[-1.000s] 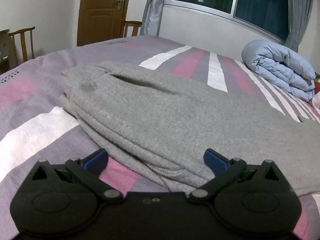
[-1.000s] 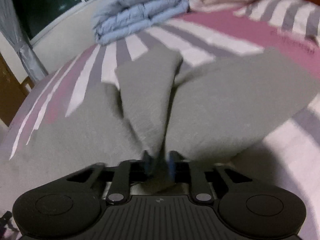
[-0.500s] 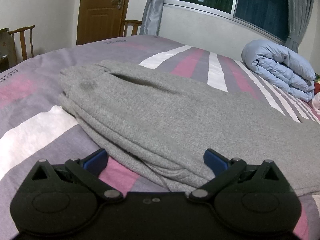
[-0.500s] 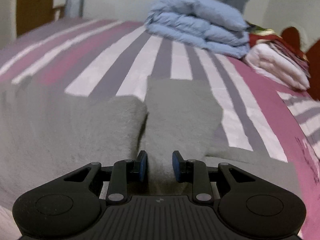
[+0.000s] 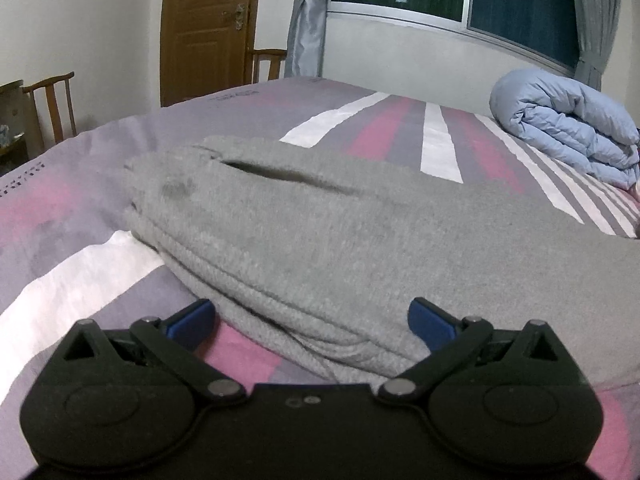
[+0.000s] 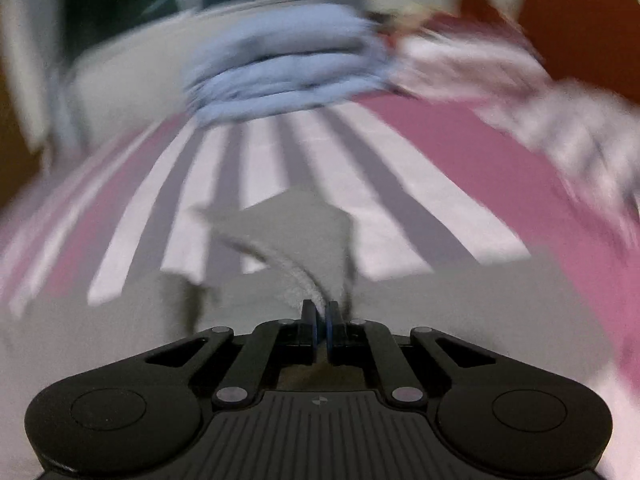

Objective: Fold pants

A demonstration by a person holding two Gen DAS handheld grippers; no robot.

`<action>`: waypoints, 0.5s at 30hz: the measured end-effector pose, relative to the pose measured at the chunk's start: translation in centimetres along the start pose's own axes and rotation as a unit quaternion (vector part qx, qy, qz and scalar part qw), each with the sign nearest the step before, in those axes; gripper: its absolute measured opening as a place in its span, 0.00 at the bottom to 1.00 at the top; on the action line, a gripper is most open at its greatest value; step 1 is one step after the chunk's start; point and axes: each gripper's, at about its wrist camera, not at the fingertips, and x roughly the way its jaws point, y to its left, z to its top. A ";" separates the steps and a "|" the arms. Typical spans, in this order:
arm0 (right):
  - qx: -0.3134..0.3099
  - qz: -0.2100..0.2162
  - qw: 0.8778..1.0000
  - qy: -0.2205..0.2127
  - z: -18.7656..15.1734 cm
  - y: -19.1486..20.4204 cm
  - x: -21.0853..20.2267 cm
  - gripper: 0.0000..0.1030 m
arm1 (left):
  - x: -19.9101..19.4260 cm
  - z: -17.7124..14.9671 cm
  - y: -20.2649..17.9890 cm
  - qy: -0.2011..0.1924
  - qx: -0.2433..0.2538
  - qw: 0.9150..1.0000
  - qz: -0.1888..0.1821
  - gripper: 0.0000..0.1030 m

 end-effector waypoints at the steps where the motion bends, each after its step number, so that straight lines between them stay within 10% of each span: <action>1: 0.040 0.006 0.999 0.009 -0.4 -1.9 -0.6 0.05 | 0.0 0.0 0.0 0.000 -0.001 1.000 -0.001 0.95; 6: 0.113 0.038 0.991 0.056 -2.8 -7.1 0.1 0.05 | 0.0 0.0 0.3 0.002 -0.007 1.000 -0.003 0.95; 12: 0.019 0.015 1.000 0.009 -1.2 -5.3 -1.7 0.15 | -1.2 0.8 0.0 -0.043 -0.005 0.999 0.029 0.93; 15: -0.079 0.002 0.997 -0.008 -1.2 -2.5 -1.9 0.40 | -0.5 0.9 0.1 -0.029 -0.004 0.999 0.031 0.93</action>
